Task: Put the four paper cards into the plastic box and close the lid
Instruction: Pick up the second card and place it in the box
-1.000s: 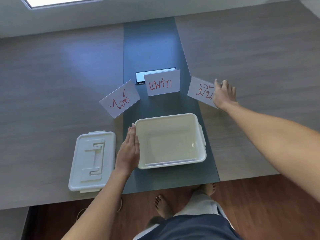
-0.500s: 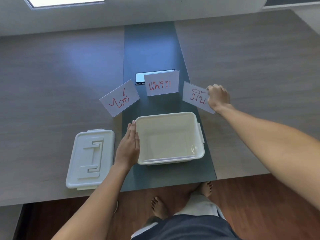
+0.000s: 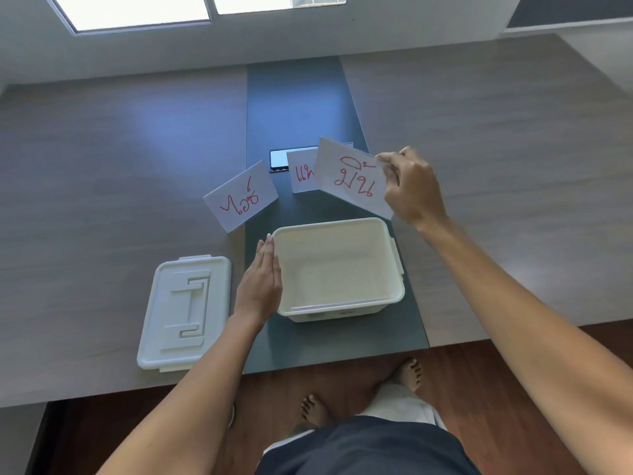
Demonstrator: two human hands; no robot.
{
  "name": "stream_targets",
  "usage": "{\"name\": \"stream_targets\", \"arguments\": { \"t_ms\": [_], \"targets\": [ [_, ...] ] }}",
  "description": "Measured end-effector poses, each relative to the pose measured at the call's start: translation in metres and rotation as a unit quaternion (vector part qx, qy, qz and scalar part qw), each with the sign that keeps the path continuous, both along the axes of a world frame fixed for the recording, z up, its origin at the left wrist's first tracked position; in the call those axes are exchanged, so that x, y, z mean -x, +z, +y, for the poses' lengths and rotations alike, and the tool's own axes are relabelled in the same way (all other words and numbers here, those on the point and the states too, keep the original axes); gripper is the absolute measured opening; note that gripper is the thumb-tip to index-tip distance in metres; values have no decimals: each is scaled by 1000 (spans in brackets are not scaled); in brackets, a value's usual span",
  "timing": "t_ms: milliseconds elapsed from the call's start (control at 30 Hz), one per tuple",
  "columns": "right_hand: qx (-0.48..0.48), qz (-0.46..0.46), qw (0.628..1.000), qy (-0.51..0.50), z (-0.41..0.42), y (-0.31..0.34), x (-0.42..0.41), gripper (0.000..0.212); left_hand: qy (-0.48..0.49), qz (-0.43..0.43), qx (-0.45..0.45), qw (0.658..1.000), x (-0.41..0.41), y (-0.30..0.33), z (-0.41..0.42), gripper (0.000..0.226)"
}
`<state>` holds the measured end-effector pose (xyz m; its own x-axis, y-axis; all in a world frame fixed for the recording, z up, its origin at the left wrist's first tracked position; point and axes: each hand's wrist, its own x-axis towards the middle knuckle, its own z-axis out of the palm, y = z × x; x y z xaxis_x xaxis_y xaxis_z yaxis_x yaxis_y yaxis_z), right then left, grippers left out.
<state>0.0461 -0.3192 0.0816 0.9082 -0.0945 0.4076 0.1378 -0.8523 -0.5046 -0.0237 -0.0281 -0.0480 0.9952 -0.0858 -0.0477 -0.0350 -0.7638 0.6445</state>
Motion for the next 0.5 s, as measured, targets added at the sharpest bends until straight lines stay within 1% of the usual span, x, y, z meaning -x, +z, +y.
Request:
{"name": "stream_targets", "arguments": {
  "t_ms": [133, 267, 500],
  "targets": [
    [-37, 0, 998, 50, 9, 4, 27, 32, 0, 3, 8, 1000, 0, 0, 0, 52],
    [-69, 43, 990, 119, 10, 5, 47, 27, -2, 2, 12, 1000, 0, -1, 1, 53],
    [-80, 182, 962, 185, 7, -17, 76, 26, -1, 2, 16, 1000, -1, -4, 1, 54]
  ]
}}
